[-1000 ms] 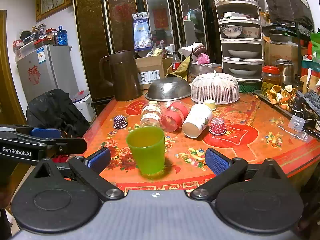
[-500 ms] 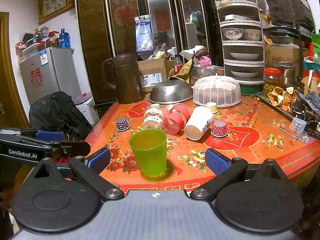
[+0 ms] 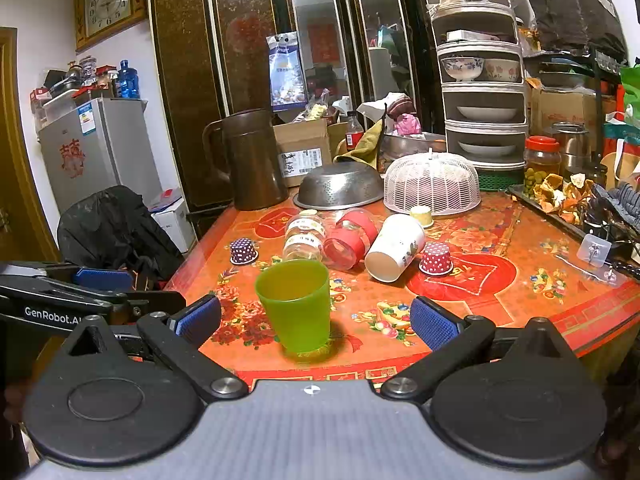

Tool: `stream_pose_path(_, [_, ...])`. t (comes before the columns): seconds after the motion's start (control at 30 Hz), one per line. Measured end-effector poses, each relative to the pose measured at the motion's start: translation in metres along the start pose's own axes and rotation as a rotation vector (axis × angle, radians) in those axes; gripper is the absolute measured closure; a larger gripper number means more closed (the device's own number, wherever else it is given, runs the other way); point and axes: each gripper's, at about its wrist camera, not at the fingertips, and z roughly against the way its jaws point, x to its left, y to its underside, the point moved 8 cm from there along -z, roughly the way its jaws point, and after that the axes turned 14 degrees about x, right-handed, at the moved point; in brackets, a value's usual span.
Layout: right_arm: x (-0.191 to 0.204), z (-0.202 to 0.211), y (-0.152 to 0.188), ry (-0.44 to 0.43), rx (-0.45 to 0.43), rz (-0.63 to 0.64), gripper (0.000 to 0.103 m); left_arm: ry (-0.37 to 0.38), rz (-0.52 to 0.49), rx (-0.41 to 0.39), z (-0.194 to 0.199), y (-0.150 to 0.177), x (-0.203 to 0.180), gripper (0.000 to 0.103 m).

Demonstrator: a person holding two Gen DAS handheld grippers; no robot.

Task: Flip cup upright

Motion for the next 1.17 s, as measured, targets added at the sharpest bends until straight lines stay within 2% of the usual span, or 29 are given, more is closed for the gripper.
stream_pose_path(0.83, [0.0008,-0.0003,0.0006,-0.008,-0.001,-0.001,0.001,-0.001,-0.005,0.007,-0.0028,0.0005,-0.0023,0.001])
stream_pose_path(1.17, [0.0022,-0.0013,0.0005,-0.018,-0.008,0.0,0.001,-0.023,-0.017,-0.024,-0.0021,0.0003,-0.0002,0.001])
